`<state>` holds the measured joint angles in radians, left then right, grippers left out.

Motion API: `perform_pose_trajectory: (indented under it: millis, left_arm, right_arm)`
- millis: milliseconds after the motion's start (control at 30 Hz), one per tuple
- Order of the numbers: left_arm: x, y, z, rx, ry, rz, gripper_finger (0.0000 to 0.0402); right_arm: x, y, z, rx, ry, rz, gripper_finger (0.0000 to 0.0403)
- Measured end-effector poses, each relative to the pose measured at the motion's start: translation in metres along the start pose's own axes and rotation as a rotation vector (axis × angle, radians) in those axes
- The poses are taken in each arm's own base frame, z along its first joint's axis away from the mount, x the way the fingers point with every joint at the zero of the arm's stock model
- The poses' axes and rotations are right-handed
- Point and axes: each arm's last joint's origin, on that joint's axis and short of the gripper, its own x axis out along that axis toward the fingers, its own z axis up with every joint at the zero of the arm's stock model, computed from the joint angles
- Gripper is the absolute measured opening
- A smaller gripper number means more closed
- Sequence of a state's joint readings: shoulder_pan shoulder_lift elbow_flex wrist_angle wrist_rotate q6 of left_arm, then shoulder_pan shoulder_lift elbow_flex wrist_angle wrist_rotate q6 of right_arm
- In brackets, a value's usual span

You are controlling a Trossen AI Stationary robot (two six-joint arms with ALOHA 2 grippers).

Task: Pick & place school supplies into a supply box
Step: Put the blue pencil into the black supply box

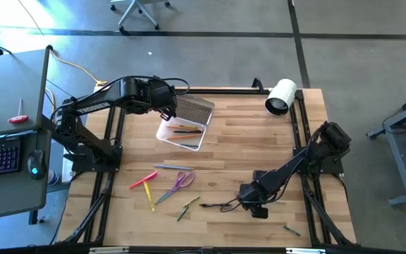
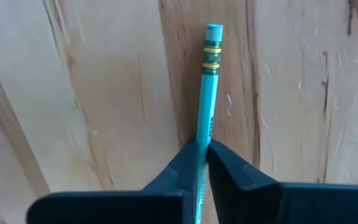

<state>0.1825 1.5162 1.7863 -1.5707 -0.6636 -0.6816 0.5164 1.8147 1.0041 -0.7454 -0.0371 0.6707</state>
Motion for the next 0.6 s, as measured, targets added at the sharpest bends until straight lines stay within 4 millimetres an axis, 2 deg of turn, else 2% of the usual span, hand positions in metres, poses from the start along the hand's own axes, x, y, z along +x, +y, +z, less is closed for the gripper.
perform_pose_trajectory:
  millis: [167, 333, 433, 600]
  left_arm:
    - [0.0, 0.0, 0.0, 0.003, -0.004, 0.005, 0.0046]
    - [0.0, 0.0, 0.0, 0.035, -0.004, 0.006, 0.0046]
    - [0.0, 0.0, 0.0, 0.084, -0.009, 0.013, 0.0046]
    - [0.0, 0.001, 0.0, 0.121, -0.021, 0.027, 0.0046]
  right_arm:
    - [-0.015, -0.007, 0.012, -0.074, -0.015, -0.07, 0.0007]
    - [-0.044, -0.029, 0.048, -0.147, -0.195, -0.268, 0.001]
    - [-0.058, -0.049, 0.07, -0.196, -0.238, -0.275, 0.0004]
    - [-0.09, -0.097, 0.117, -0.197, -0.432, -0.361, 0.0006]
